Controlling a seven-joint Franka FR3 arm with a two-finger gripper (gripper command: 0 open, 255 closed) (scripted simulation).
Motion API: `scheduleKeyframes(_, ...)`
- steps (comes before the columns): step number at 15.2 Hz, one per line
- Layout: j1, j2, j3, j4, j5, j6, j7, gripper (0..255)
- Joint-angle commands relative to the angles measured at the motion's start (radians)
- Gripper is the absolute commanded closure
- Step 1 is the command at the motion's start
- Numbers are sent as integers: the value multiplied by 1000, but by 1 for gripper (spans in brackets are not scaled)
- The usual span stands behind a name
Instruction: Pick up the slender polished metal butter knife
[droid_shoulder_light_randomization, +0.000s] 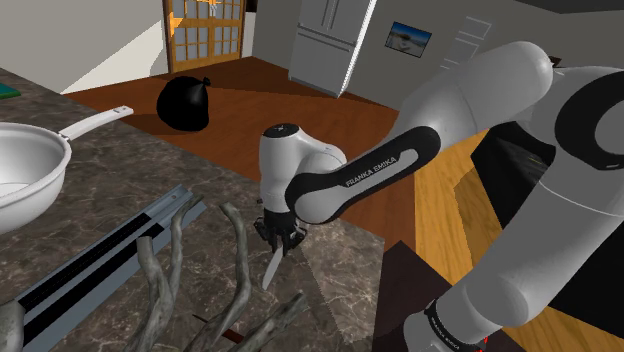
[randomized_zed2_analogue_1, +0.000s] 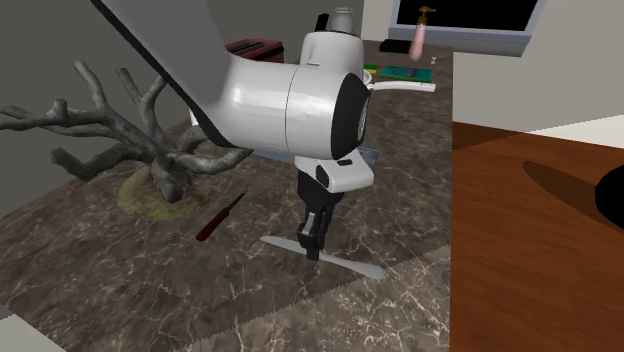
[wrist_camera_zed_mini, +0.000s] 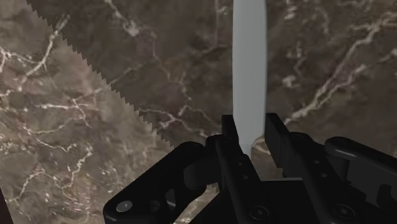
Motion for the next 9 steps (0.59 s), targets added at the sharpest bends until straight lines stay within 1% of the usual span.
scheduleKeyframes(1, -5, -24, 7, 6, 22, -24, -16, 255)
scheduleKeyframes(9, -20, -120, 22, 36, 103, -125, -75, 255)
